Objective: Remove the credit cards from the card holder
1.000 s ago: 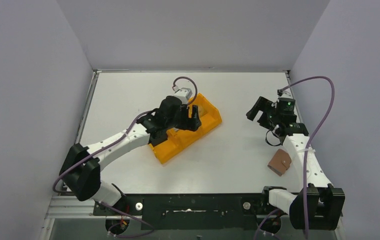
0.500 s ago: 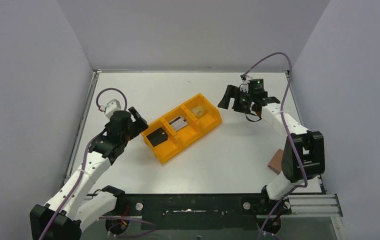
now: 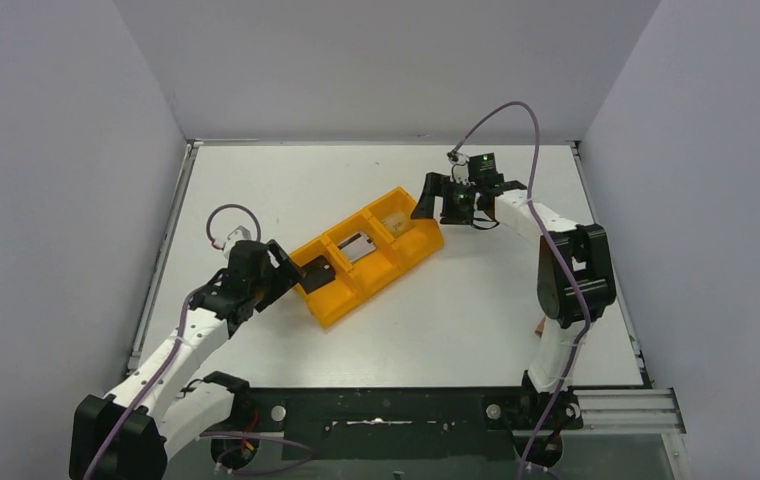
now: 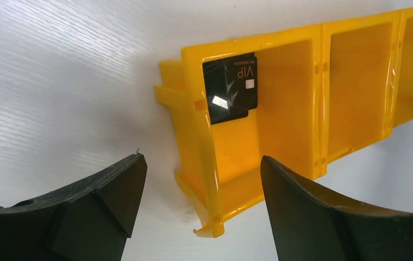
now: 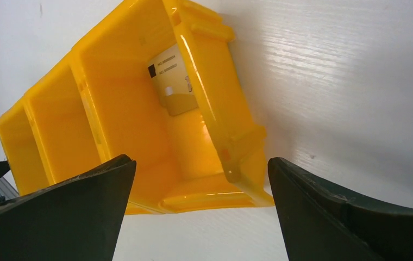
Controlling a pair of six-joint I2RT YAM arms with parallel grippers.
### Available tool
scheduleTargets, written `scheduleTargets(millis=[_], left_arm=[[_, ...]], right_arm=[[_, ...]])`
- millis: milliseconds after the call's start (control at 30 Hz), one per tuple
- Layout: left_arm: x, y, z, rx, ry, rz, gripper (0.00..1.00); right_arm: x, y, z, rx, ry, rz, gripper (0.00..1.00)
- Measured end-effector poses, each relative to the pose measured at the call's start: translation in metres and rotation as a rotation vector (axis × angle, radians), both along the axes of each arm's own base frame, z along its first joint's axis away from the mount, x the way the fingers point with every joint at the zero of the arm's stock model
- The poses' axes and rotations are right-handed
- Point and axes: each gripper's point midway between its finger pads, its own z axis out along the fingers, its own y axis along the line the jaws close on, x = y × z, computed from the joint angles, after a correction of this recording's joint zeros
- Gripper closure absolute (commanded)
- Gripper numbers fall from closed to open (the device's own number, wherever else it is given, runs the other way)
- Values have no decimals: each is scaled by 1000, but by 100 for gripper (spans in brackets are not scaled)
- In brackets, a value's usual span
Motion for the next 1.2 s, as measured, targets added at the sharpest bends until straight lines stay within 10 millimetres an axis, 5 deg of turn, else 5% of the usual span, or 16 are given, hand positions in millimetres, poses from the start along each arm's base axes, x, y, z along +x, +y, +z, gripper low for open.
scheduleTargets(millis=[200,367,900,1200], left_arm=[[5,-23,-9,-92,-8,-74,28],[16,-41,-14,-135,-14,-150,30],[49,-69,-21,-128,-28,-319,30],[59,-91,-17,-174,-54,-391,26]], right_arm=[[-9,10,-2,31,6,35,7],[-36,4,-11,38,38,21,12],[-121,-43,-11,8,27,-201,12],[-133,-69,-6,-46,-7,-354,0]])
